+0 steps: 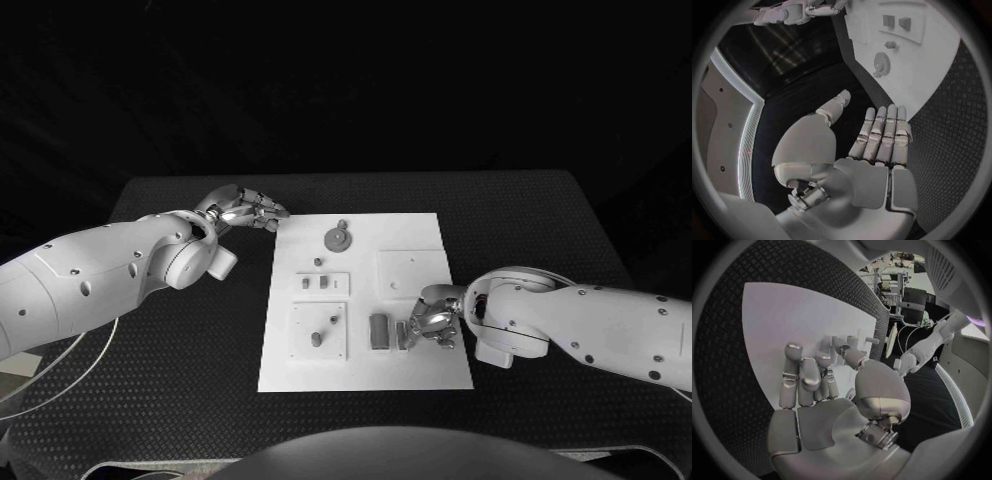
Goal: Assemble the parts on the task board
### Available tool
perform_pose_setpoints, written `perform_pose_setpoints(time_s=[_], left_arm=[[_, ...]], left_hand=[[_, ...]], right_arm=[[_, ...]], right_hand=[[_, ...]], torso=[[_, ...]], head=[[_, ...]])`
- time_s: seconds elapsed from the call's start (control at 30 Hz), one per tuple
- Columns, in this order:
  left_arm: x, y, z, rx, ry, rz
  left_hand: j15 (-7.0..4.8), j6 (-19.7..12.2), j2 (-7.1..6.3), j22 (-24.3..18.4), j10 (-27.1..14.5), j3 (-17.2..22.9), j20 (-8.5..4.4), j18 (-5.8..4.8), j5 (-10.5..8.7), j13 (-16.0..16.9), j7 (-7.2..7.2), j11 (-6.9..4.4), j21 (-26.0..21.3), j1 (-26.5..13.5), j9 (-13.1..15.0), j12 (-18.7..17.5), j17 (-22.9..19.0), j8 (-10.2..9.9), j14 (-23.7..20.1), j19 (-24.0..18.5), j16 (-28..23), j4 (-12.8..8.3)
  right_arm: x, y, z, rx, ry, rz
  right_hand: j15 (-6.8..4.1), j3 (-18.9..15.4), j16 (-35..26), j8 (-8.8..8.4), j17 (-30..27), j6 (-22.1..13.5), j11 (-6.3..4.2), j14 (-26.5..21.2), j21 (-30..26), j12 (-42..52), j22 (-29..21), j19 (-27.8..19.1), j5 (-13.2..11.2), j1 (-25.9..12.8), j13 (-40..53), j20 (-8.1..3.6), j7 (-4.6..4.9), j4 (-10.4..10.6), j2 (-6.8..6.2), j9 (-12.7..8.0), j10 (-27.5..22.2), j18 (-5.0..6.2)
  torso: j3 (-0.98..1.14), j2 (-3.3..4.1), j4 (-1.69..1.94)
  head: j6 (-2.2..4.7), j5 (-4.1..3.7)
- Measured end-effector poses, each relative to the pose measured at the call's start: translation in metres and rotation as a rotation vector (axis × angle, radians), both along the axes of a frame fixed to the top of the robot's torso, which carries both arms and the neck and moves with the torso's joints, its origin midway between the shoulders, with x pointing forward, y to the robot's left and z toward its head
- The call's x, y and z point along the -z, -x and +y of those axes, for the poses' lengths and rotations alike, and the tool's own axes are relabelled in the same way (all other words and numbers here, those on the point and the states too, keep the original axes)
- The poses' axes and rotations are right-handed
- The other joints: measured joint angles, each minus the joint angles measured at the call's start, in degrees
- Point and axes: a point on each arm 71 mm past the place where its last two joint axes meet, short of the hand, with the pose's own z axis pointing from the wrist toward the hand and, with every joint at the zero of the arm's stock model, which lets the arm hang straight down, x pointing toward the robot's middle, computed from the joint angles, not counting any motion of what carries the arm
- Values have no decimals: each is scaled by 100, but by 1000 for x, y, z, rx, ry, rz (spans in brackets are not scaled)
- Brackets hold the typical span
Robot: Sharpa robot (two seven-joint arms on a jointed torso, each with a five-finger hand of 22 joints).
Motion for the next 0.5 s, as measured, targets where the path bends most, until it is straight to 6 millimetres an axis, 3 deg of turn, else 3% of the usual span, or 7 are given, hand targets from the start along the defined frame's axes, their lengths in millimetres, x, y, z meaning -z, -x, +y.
perform_pose_setpoints(time_s=[0.23,0.5], left_arm=[[0,0,0,0,0,0],[0,0,0,0,0,0]], left_hand=[[0,0,0,-3,0,0,0,0,0,0,0,0,0,0,0,0,-1,0,0,0,0,0],[0,0,0,-5,0,0,0,0,0,1,0,0,0,0,1,0,6,0,0,0,0,0]], right_arm=[[3,-5,1,-10,7,-18],[3,-7,1,-16,3,-28]], right_hand=[[-12,-18,0,96,29,82,-42,32,1,-1,0,29,0,272,-4,9,-15,-17,201,35,43,1],[-11,-65,0,110,34,109,-43,33,1,-1,0,8,-1,357,-10,30,-26,-15,283,47,43,1]], torso=[[0,0,0],[0,-1,1]], head=[[-1,4],[4,6]])
